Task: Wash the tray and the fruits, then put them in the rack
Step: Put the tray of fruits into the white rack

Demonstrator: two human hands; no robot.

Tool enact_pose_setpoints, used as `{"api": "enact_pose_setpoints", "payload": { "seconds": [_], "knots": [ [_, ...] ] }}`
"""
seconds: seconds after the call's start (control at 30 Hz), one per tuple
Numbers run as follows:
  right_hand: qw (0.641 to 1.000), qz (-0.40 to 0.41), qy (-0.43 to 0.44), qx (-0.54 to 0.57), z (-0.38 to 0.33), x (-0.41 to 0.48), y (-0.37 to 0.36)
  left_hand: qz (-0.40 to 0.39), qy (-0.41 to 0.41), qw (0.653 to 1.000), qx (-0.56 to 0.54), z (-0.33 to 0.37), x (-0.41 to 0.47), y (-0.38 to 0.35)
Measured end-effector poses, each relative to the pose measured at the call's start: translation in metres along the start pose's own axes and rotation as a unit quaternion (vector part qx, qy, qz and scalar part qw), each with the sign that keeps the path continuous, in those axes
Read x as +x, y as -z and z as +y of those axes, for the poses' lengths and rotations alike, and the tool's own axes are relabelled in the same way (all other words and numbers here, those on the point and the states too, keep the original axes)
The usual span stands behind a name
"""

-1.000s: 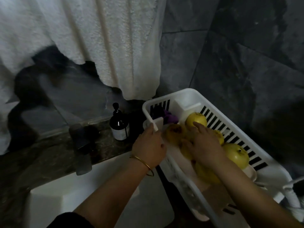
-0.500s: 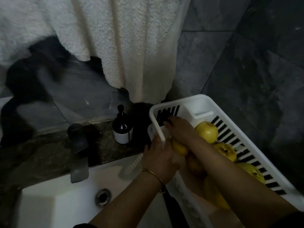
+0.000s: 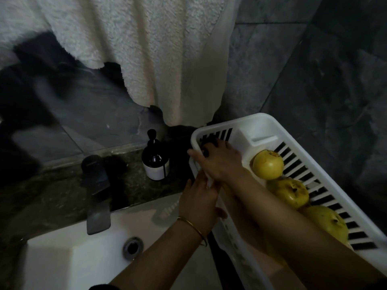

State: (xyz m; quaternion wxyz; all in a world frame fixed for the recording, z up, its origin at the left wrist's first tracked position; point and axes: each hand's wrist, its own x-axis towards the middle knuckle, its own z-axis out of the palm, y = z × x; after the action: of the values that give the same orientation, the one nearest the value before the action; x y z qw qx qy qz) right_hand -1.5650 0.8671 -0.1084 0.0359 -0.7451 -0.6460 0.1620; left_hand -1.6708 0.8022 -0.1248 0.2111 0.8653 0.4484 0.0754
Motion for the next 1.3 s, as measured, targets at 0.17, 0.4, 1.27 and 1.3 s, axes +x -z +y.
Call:
{"api": "enact_pose_setpoints", "payload": {
  "seconds": [0.17,0.4,1.27,1.3],
  "knots": [
    [0.997,0.016,0.024,-0.077,-0.013,0.006,-0.003,0.026,-0.017,0.999,0.017,-0.011,0.008,-0.013],
    [0.999,-0.008,0.016,-0.05,-0.005,0.017,0.005,0.013,-0.011,1.0,-0.02,-0.006,0.02,-0.007],
    [0.993,-0.084,-0.002,0.084,0.046,-0.037,0.026,-0.111,0.066,0.967,0.222,0.013,0.02,0.011],
    [0.994,-0.08,0.0,0.077,0.045,-0.038,0.021,-0.11,0.069,0.965,0.226,0.013,0.02,0.011]
  ]
}}
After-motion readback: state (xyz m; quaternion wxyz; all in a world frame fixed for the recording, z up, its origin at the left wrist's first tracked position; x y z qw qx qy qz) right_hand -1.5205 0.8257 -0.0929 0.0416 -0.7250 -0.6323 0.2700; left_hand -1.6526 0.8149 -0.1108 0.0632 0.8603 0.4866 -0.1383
